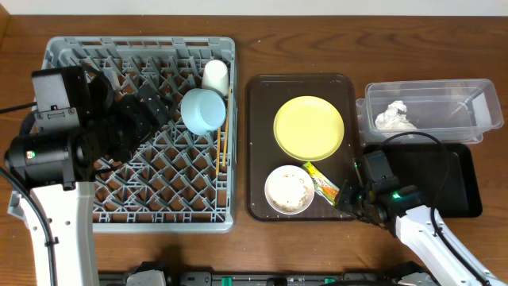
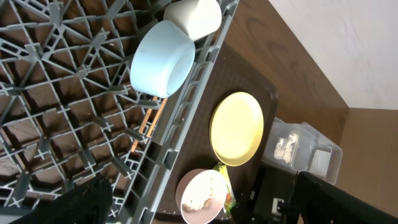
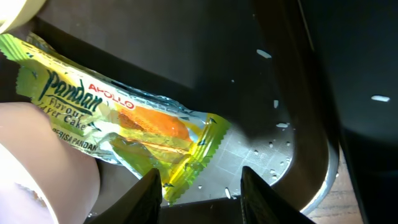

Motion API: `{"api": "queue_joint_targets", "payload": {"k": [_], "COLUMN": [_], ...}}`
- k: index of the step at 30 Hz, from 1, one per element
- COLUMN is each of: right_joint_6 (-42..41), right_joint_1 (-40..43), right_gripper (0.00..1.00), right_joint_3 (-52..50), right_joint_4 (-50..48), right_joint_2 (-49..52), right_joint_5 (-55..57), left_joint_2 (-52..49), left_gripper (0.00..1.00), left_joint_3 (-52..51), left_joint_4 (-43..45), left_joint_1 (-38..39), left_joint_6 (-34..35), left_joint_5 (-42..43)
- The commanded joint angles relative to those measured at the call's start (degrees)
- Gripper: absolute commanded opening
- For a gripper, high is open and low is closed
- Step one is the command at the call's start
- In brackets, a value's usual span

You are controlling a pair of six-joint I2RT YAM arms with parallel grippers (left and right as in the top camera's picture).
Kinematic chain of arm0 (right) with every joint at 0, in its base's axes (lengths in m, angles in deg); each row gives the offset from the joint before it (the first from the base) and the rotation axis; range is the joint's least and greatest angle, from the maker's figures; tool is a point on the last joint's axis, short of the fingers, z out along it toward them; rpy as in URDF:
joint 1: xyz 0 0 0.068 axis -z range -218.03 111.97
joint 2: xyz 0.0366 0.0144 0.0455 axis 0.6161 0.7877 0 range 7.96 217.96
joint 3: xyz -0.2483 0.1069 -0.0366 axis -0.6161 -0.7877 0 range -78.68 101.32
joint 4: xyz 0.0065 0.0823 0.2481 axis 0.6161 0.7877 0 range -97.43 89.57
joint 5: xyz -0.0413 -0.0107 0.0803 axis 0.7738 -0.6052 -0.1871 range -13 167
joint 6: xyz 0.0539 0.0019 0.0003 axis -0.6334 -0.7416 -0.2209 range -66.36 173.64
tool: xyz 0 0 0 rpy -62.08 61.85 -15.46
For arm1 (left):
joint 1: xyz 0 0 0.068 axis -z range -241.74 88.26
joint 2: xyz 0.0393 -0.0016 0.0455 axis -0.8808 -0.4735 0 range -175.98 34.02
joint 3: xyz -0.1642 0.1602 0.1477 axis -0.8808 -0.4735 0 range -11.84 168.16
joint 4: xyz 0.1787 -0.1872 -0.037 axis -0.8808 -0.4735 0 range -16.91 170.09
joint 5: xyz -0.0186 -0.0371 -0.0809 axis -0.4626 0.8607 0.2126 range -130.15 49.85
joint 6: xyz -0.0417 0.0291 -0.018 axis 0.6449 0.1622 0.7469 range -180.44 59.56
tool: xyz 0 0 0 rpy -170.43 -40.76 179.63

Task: Sort waste into correct bins and load items into the dishwasher rack
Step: 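Lower the right gripper onto the yellow Pandan wrapper and grasp it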

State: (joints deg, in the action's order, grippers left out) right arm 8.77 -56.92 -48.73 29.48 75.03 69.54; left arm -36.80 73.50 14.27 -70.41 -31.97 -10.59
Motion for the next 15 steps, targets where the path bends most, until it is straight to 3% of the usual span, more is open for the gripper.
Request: {"api": "queue_joint_targets", "payload": {"k": [1,5,9,15], "right_joint_6": [-2.3,-0.5,7.6,19.0], "right_joint_1": [-0.7,-0.7,-0.5,-0.2], "right_gripper": [0.41,0.41,0.42,0.40], "right_joint_3": [-1.0,-1.2,-1.0,2.4], "right_joint_4": [0.2,-1.2,-4.0,-0.6], "right_joint_2": [0.0,0.0,0.0,0.0], "right_joint_5": [0.8,0.6,0.6,0.6], "left_joint_2": [0.0,0.0,0.0,0.0], "left_gripper": [0.95,0.95,0.95,0.95], "left_joint_3": [0.5,0.5,0.5,0.5], "left_joint_4": [-0.2,-0.2,-0.2,-0.1], "left_joint_1": [-0.1,-0.1,-0.1,-0.1], "left_joint_6": [-0.4,-0.4,-0.4,-0.4], "left_joint_5": [-0.7,-0.7,-0.7,-0.7]}}
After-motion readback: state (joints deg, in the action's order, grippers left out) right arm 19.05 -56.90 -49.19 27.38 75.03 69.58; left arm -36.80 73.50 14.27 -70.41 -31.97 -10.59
